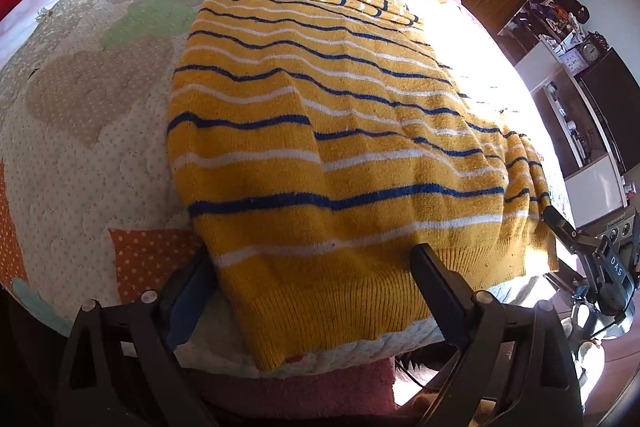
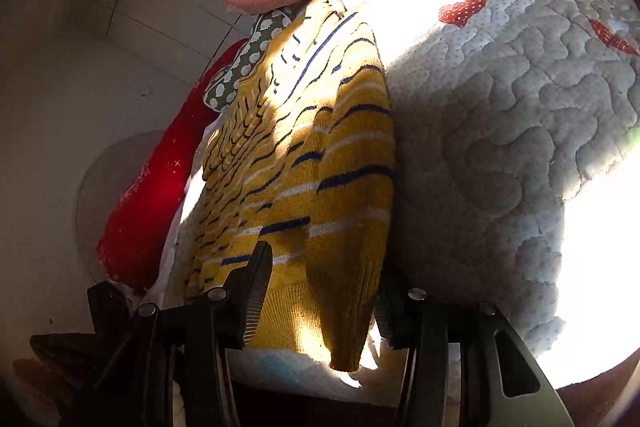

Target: Fold small clothes

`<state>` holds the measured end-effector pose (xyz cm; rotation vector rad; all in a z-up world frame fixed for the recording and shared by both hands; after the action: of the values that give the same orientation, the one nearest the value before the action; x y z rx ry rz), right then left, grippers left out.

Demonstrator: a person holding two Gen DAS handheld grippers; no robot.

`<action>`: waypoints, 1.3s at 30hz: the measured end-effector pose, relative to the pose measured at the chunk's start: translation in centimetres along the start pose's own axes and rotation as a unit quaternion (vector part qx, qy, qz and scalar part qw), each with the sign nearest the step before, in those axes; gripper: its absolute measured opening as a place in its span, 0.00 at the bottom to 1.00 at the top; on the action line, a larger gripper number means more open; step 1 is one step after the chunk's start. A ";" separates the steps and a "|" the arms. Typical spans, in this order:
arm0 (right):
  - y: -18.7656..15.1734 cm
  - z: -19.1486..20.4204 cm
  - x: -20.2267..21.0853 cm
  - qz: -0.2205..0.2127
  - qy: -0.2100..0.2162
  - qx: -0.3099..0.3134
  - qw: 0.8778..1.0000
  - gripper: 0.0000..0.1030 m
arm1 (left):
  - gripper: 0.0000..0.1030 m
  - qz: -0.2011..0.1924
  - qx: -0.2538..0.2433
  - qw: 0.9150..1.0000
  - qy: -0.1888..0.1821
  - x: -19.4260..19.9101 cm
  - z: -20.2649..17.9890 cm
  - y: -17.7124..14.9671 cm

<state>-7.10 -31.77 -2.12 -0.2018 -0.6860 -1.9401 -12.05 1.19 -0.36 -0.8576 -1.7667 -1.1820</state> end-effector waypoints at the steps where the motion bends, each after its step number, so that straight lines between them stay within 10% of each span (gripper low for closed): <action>1: 0.0 0.0 0.0 -0.002 0.007 -0.001 1.000 0.56 | 0.88 -0.001 0.007 1.000 -0.005 0.1 0.3 0.0; 8: -0.3 0.8 -0.2 0.001 0.005 0.030 1.000 0.63 | 0.32 -0.004 0.035 0.999 0.004 1.2 2.3 -0.2; 15: -0.4 1.8 -0.6 0.014 -0.023 0.050 0.998 0.62 | 0.32 0.004 0.037 0.998 -0.054 1.4 1.5 -0.5; 19: -0.2 1.9 -1.0 0.021 -0.033 0.056 0.998 0.45 | 0.57 0.016 0.012 0.998 -0.062 0.8 -0.1 -0.3; 21: 0.0 1.8 -1.2 0.032 -0.039 0.056 0.997 0.16 | 0.43 0.017 0.004 0.998 -0.061 1.0 -0.2 -0.1; 22: 0.0 1.5 -1.2 0.036 -0.035 0.053 0.997 0.14 | 0.10 0.020 0.001 0.998 -0.060 1.1 0.0 0.0; 29: 1.2 3.0 0.0 0.039 0.027 0.047 0.998 0.10 | 0.11 0.017 0.052 0.991 -0.123 3.3 1.9 1.9; 39: 9.5 11.2 -4.3 0.038 0.064 0.131 0.989 0.10 | 0.11 -0.074 0.038 0.992 -0.096 6.5 0.3 13.0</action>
<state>1.39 -25.30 8.86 0.0578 -0.8270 -1.7540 -3.64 6.26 10.33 -0.8301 -2.0488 -1.1499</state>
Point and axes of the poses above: each gripper's, at about its wrist camera, not at the fingertips, and x roughly against the way its jaws point, z to its left, y to its top, the point moved 1 cm from there along -x, roughly the way its jaws point, and after that the axes turned 7 degrees about y, right-handed, at the moved point
